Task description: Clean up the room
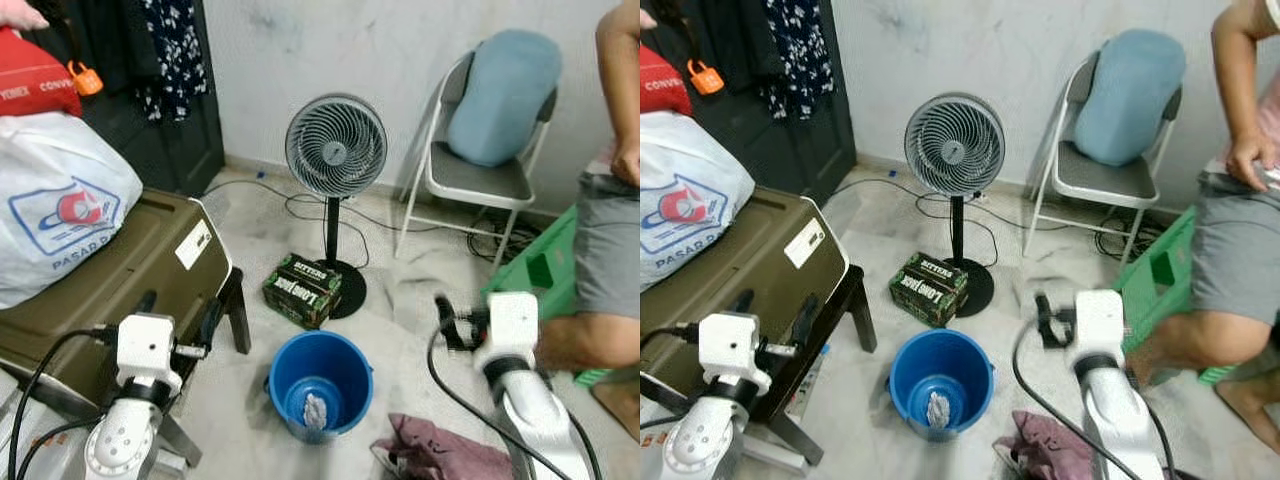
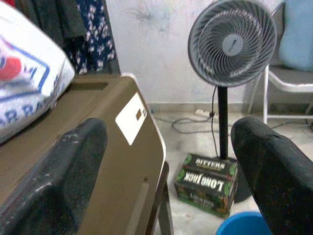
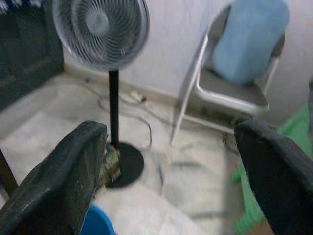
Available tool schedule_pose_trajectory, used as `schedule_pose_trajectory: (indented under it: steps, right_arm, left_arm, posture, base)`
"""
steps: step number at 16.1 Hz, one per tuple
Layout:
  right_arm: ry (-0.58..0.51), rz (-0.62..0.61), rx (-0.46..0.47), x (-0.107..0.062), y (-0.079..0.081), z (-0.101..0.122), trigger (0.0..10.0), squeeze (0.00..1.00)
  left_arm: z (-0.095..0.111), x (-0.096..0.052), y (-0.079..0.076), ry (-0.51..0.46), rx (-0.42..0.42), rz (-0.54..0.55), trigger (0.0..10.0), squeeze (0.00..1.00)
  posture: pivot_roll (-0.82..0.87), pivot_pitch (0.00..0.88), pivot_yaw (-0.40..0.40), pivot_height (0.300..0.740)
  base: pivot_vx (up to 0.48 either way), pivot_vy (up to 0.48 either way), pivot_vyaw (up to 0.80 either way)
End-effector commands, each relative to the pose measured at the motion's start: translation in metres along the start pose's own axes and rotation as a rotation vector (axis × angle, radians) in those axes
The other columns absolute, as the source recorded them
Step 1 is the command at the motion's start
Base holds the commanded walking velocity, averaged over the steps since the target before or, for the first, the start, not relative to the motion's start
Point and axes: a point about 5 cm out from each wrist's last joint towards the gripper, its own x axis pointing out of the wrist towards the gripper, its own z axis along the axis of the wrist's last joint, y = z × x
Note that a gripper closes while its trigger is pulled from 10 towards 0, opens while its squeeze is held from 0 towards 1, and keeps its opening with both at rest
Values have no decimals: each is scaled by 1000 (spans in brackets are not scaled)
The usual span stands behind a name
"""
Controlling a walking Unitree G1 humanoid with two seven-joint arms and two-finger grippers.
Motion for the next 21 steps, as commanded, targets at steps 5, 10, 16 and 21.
schedule_pose_trajectory:
  steps: [5,10,16,21]
  right_arm:
    - [-74,15,-26,1,8,18,10000,0]
    - [-78,-8,-21,3,7,24,10000,0]
    - [-57,-21,-26,0,3,22,10000,0]
    - [-52,-29,-24,-1,3,22,10000,0]
  left_arm:
    - [12,6,0,-15,-12,9,10000,0]
    - [18,8,-6,-21,-18,-4,10000,0]
    - [18,2,-9,-7,-21,-22,10000,0]
    - [20,2,-9,-4,-18,-20,10000,0]
  posture:
    - [-85,0,-17,740]
    - [-86,0,-27,740]
    - [-91,0,-32,740]
    - [-82,0,-32,740]
  base:
    - [0,0,640]
    - [0,0,800]
    - [0,0,800]
    - [0,0,800]
